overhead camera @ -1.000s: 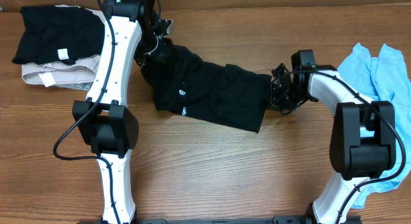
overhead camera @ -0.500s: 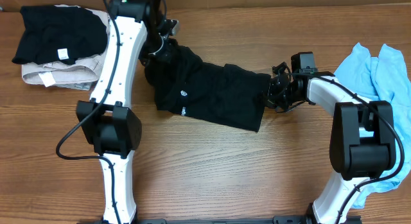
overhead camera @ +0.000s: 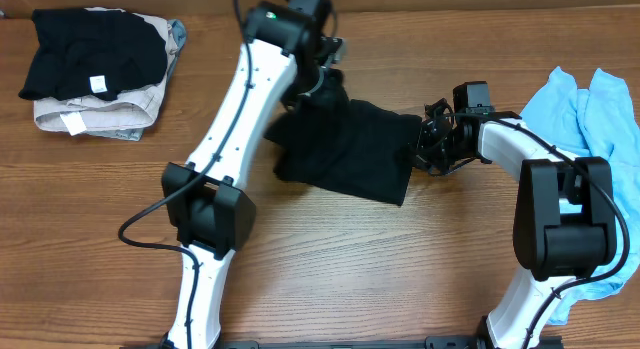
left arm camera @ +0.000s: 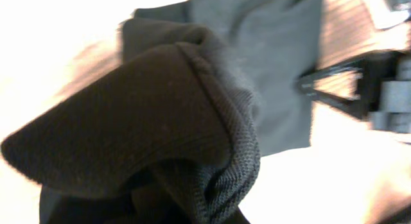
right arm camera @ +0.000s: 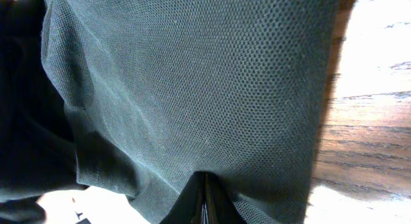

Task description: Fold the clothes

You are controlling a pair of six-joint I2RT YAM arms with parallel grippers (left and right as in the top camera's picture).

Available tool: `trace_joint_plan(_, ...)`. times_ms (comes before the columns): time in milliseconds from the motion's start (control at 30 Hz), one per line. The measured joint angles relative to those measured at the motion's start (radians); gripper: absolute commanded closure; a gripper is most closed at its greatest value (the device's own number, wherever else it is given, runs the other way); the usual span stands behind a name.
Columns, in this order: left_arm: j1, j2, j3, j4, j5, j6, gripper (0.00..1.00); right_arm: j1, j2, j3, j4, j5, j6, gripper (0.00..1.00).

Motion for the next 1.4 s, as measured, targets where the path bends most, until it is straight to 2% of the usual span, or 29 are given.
trace_joint_plan(233,-0.079,0.000,0.000,0.119,0.064,-0.109,0.95,0.000,0.000,0.000,0.000,0.000,0.003,0.96)
trace_joint_plan(300,-0.099,0.000,0.000,0.141,0.069,-0.126,0.89,0.000,0.000,0.000,-0.001,0.000,0.003,0.96)
trace_joint_plan(367,-0.117,0.000,0.000,0.156,0.073,-0.142,0.78,0.000,0.000,0.000,0.000,0.000,0.003,0.96)
trace_joint_plan(433,-0.135,0.000,0.000,0.163,0.076,-0.149,0.61,0.000,0.000,0.000,0.000,0.000,0.003,0.96)
trace_joint_plan(533,-0.154,0.000,0.000,0.172,0.079,-0.166,0.04,0.000,0.000,0.000,-0.001,0.000,0.003,0.96)
trace_joint_plan(567,-0.159,0.000,0.000,0.173,0.079,-0.166,0.00,0.000,0.000,0.000,-0.001,0.000,0.003,0.96)
trace_joint_plan(833,-0.150,0.000,0.000,0.182,0.032,-0.169,0.00,-0.010,0.000,0.001,0.000,-0.004,0.006,0.96)
trace_joint_plan(1000,-0.058,0.000,0.008,0.168,0.022,-0.169,0.00,-0.074,-0.012,0.023,-0.023,-0.011,0.007,0.94)
trace_joint_plan(1033,-0.028,0.000,0.011,0.161,0.020,-0.169,0.00,-0.093,-0.024,0.031,-0.037,-0.011,0.006,0.88)
trace_joint_plan(1067,0.008,0.000,0.013,0.151,0.018,-0.169,0.00,-0.111,-0.042,0.039,-0.052,-0.011,0.006,0.75)
trace_joint_plan(1267,0.180,0.000,0.015,0.087,0.002,-0.161,0.00,-0.146,-0.170,0.091,-0.182,-0.013,-0.015,0.43)
trace_joint_plan(1400,0.229,0.000,0.016,0.064,-0.010,-0.141,0.00,-0.092,-0.191,0.096,-0.275,0.002,-0.043,0.37)
